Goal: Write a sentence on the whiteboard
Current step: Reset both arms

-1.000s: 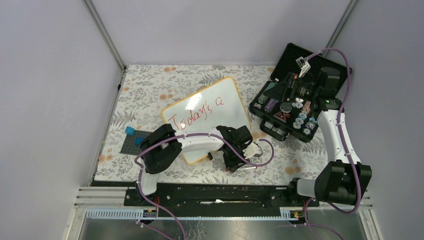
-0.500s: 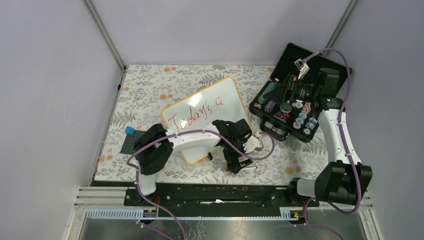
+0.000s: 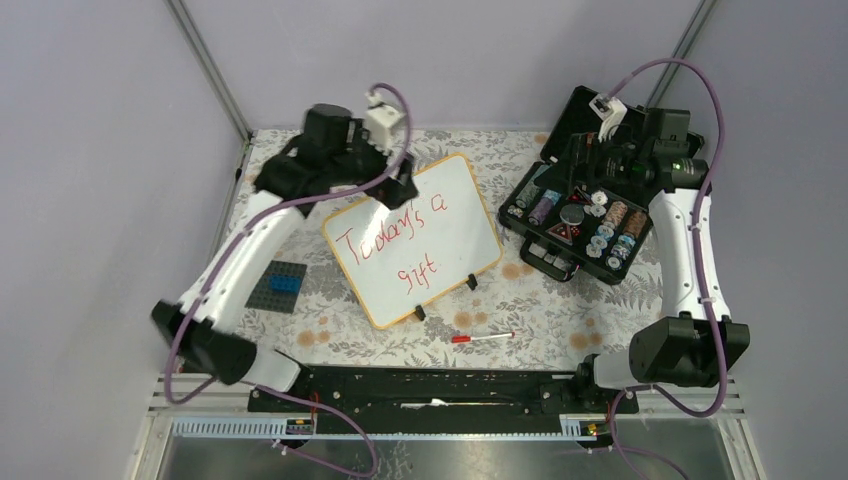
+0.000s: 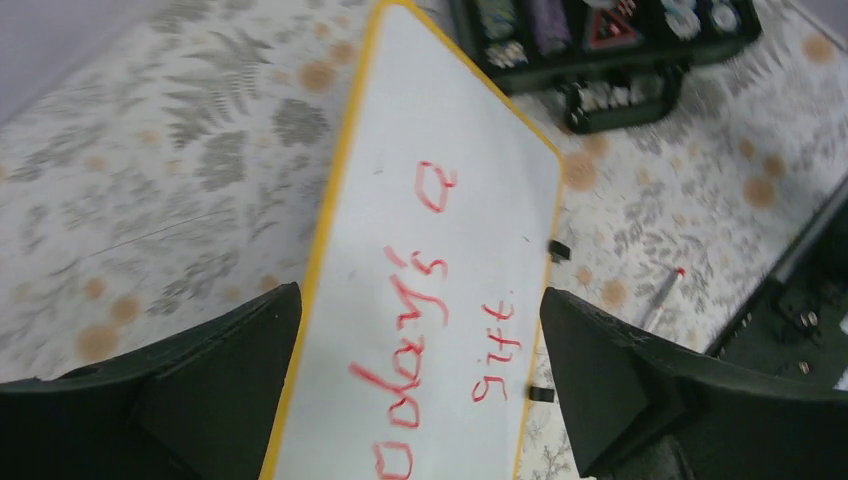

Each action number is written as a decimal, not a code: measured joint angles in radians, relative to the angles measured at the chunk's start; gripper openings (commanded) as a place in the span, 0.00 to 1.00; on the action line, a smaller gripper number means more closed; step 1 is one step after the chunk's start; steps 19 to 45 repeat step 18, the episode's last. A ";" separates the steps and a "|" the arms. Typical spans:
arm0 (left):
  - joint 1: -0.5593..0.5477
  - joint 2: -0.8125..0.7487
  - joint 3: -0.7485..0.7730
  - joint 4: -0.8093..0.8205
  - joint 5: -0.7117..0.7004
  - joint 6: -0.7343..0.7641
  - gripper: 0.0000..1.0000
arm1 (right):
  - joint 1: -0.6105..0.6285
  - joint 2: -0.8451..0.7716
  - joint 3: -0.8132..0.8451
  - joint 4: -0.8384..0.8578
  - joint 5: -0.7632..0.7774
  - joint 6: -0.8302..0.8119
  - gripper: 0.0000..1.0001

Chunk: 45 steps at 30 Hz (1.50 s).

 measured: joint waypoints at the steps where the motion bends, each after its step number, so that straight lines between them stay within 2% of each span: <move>1: 0.030 -0.042 -0.008 0.006 -0.010 -0.010 0.99 | 0.008 0.006 0.029 -0.035 0.028 -0.031 1.00; 7: 0.192 -0.364 -0.188 0.045 -0.129 -0.074 0.99 | 0.082 -0.011 0.019 -0.086 0.211 -0.145 1.00; 11: 0.316 -0.521 -0.332 0.062 -0.182 -0.097 0.99 | 0.131 -0.040 -0.082 -0.087 0.304 -0.169 1.00; 14: 0.371 -0.577 -0.397 0.055 -0.229 -0.120 0.99 | 0.146 -0.040 -0.097 -0.084 0.330 -0.170 0.99; 18: 0.393 -0.589 -0.438 0.055 -0.281 -0.137 0.99 | 0.151 -0.042 -0.097 -0.062 0.339 -0.169 1.00; 45: 0.393 -0.589 -0.438 0.055 -0.281 -0.137 0.99 | 0.151 -0.042 -0.097 -0.062 0.339 -0.169 1.00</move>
